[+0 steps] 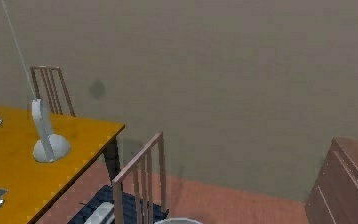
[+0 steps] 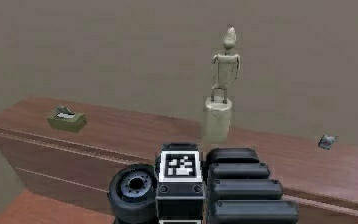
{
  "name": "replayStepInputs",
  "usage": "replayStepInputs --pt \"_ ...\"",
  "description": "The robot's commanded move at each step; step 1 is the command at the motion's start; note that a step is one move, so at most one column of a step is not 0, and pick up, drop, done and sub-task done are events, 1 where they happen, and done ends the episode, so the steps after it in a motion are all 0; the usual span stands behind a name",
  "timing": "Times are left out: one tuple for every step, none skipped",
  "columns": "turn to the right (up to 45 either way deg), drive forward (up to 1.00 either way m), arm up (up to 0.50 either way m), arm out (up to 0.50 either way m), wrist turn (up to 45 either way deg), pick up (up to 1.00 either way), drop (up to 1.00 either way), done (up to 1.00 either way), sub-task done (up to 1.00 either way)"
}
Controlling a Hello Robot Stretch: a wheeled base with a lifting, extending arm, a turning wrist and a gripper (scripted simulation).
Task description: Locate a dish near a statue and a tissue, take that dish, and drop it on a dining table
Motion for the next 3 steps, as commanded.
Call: replayStepInputs --pt "-45.0 0.00 0.00 0.00 0.0 0.00 0.00 0.00 0.00" --pt "-45.0 0.00 0.00 0.00 0.0 0.00 0.00 0.00 0.00" --pt "-21.0 0.00 0.00 0.00 0.0 0.00 0.00 0.00 0.00"
